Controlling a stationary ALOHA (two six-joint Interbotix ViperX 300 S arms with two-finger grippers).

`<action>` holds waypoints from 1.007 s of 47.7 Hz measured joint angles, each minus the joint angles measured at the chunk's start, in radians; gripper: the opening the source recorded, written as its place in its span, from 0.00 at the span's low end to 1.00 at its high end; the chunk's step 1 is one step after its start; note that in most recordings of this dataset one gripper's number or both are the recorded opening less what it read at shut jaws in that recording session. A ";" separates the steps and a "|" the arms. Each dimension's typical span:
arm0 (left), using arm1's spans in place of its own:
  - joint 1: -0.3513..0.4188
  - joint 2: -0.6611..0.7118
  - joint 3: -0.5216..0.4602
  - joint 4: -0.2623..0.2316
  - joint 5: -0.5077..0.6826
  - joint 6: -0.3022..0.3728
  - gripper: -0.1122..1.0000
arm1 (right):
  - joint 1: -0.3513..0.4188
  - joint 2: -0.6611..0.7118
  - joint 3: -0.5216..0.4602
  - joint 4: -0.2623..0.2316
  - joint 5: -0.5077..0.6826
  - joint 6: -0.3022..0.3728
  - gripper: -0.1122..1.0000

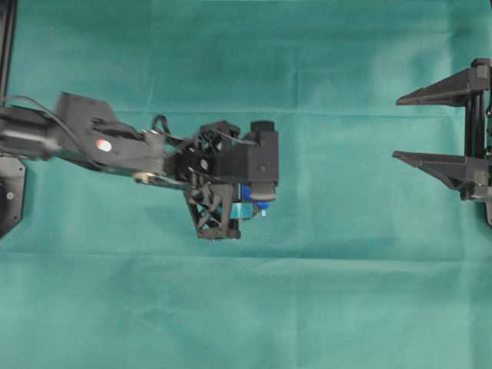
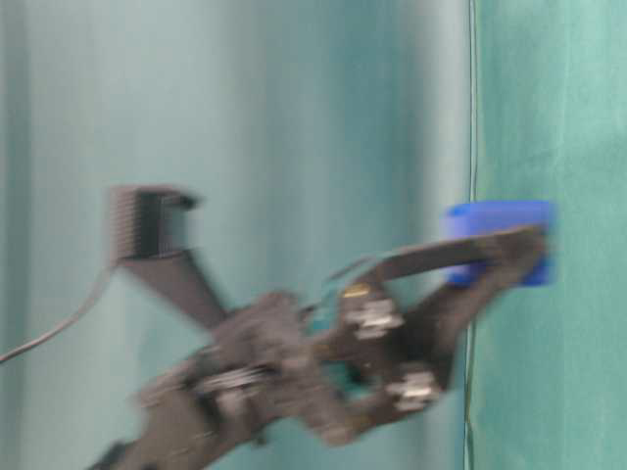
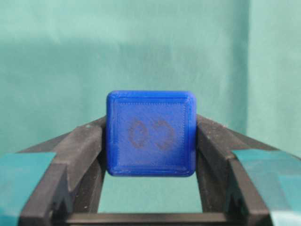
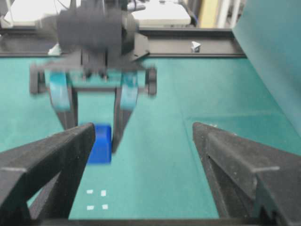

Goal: Handover the blue block to the right arm after grasping it with the left arm, then place it in the designated position.
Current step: 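Lift the blue cube with the left gripper and raise it up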

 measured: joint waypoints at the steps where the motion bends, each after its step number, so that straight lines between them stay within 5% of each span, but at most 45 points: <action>1: 0.000 -0.011 -0.002 0.000 0.003 0.000 0.52 | 0.002 0.000 0.000 0.000 0.000 0.000 0.95; 29: 0.000 -0.236 -0.078 0.005 0.089 0.009 0.52 | 0.000 0.000 0.000 0.000 0.002 0.000 0.95; 48: 0.003 -0.264 -0.086 0.005 0.091 0.009 0.52 | 0.000 -0.002 0.000 0.000 0.002 0.000 0.95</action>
